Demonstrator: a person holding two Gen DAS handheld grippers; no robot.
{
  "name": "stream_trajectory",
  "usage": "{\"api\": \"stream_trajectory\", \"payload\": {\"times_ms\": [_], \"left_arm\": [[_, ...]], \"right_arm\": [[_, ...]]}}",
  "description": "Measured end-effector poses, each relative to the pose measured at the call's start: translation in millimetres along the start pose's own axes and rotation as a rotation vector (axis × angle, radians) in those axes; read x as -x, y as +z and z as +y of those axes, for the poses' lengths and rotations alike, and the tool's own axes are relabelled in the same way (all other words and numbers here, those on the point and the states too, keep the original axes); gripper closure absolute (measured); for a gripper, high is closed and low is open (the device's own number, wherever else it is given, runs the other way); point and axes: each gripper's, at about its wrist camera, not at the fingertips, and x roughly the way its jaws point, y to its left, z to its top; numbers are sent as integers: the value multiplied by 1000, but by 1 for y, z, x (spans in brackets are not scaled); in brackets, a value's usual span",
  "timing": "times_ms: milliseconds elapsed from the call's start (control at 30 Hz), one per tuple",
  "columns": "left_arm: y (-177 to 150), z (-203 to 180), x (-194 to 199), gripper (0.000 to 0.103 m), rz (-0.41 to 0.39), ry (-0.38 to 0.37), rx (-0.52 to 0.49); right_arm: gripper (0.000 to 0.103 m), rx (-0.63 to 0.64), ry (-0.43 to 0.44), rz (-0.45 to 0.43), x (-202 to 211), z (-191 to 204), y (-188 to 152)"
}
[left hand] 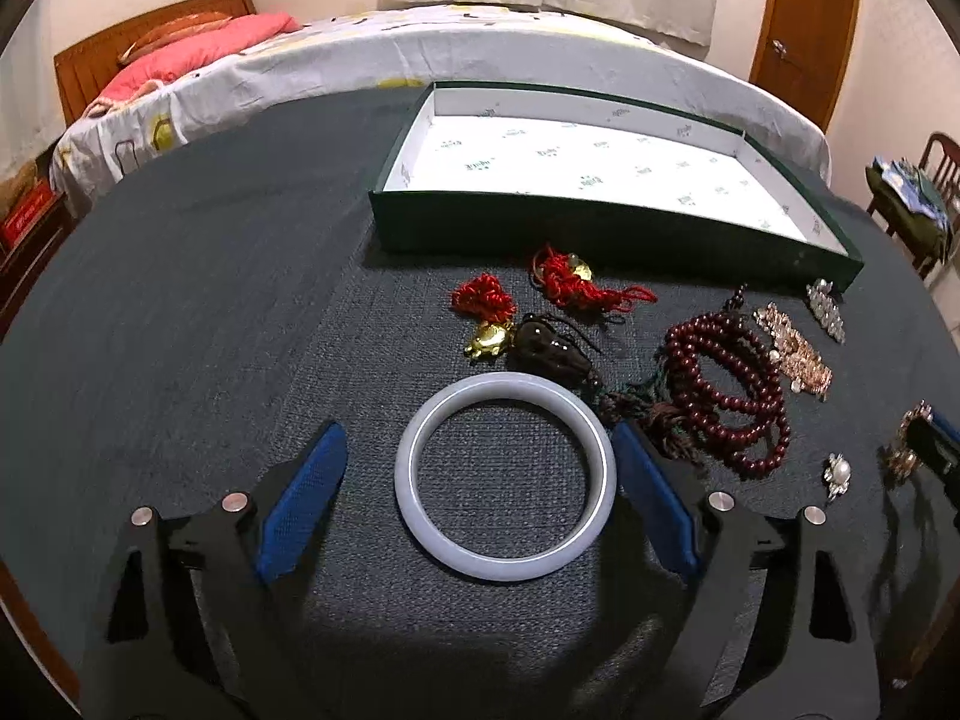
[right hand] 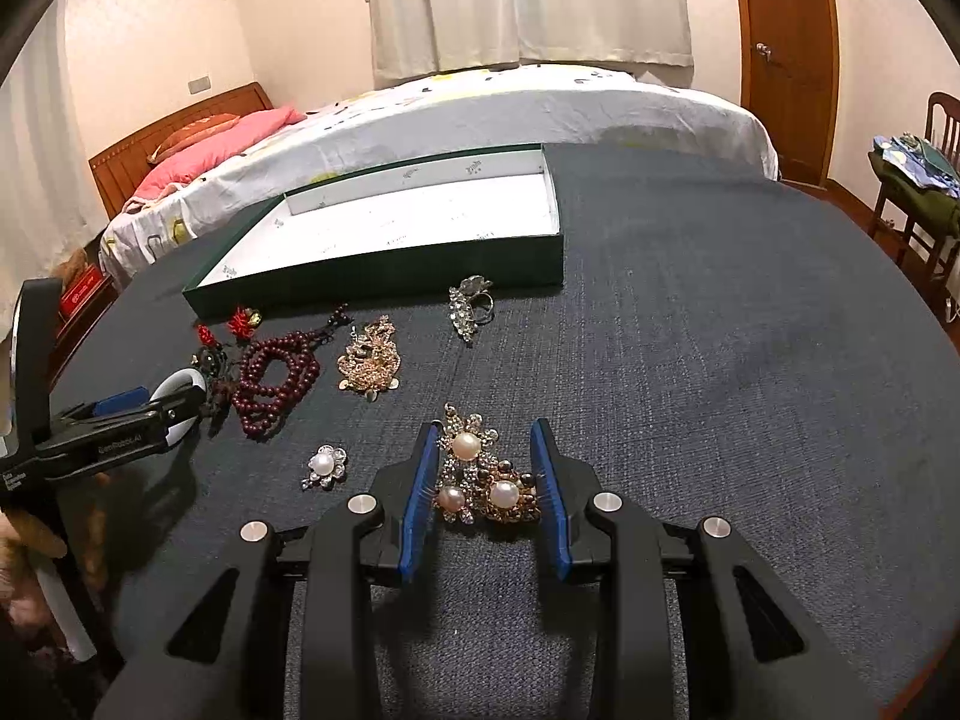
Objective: Organize jewelry
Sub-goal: 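Close the left tool on the white jade bangle, then lift the bangle with the left tool while the right tool carries the brooch over the tray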
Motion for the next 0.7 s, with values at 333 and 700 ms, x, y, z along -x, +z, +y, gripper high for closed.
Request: {"api": "stream_trajectory", "payload": {"times_ms": [333,700], "left_arm": [[-6,-1,6,34,-20,-28,-58],[-3,1,31,34,-89,-18,-35]], "right_arm": [[71,0,10,-3,2,3,1],[71,17,9,-49,17,9,6]]}}
